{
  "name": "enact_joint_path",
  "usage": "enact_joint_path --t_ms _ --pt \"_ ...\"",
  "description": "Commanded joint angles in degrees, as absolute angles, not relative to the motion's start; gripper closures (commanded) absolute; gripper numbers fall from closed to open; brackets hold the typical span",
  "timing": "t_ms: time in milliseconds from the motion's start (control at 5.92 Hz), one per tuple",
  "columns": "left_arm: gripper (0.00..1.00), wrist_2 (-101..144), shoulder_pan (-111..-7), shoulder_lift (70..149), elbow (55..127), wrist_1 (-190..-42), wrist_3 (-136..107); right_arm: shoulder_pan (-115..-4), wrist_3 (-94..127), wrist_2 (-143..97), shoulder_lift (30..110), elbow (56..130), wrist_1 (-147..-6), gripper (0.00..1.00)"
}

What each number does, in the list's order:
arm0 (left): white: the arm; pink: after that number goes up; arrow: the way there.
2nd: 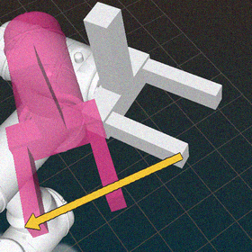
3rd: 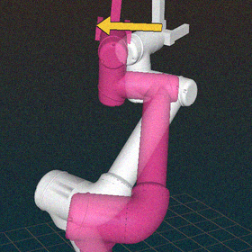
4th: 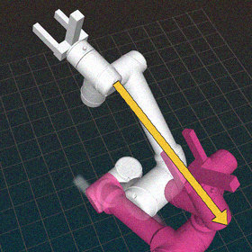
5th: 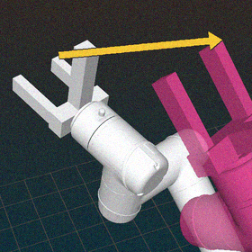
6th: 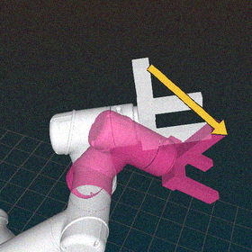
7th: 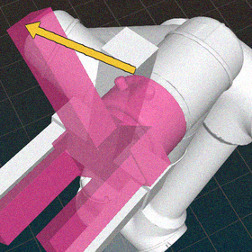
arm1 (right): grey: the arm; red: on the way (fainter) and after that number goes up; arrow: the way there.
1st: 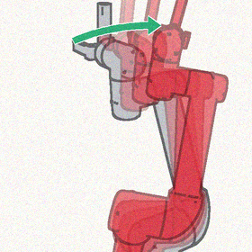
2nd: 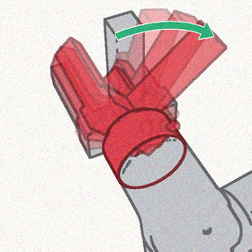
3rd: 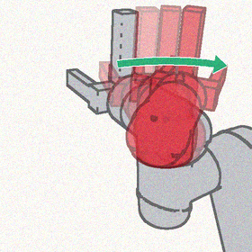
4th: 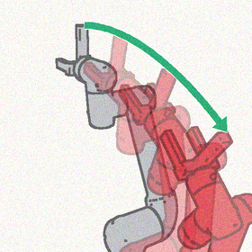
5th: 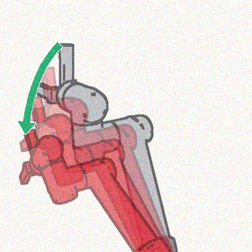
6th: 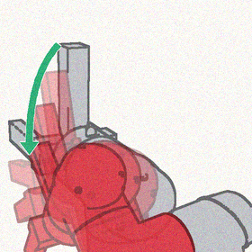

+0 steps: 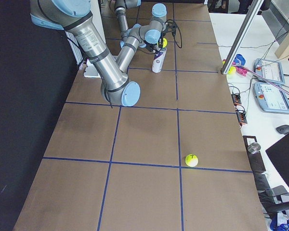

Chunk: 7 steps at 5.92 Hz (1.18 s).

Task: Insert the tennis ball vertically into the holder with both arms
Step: 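Carry the yellow ball with the right gripper above the can's open top, then lower the ball into the can and open the right gripper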

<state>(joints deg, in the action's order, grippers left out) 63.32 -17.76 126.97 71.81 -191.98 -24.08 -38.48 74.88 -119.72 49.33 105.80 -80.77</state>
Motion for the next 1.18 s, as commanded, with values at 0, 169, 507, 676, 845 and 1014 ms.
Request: enact_joint_path --t_ms 0,169,507,676,845,1014 --pt "0.21 63.4 -17.7 126.9 71.8 -192.0 -24.1 -37.6 74.9 -119.1 49.6 105.7 -80.8 0.7" --pt "0.2 63.4 -17.7 126.8 71.8 -192.0 -24.1 -37.3 74.9 -119.0 49.7 105.6 -80.8 0.58" --pt "0.19 63.4 -17.4 126.7 71.8 -192.1 -24.1 -37.1 75.0 -119.0 49.7 105.6 -80.8 0.38" --pt "0.16 63.4 -17.4 126.7 71.8 -192.1 -24.1 -37.1 75.0 -119.0 49.7 105.6 -80.7 0.28" --pt "0.16 63.4 -17.2 126.7 71.8 -192.1 -24.1 -37.1 75.0 -119.0 49.7 105.6 -80.7 0.23" --pt "0.16 63.4 -17.2 126.7 71.9 -192.1 -24.1 -37.1 75.0 -119.0 49.6 105.6 -80.7 0.21"
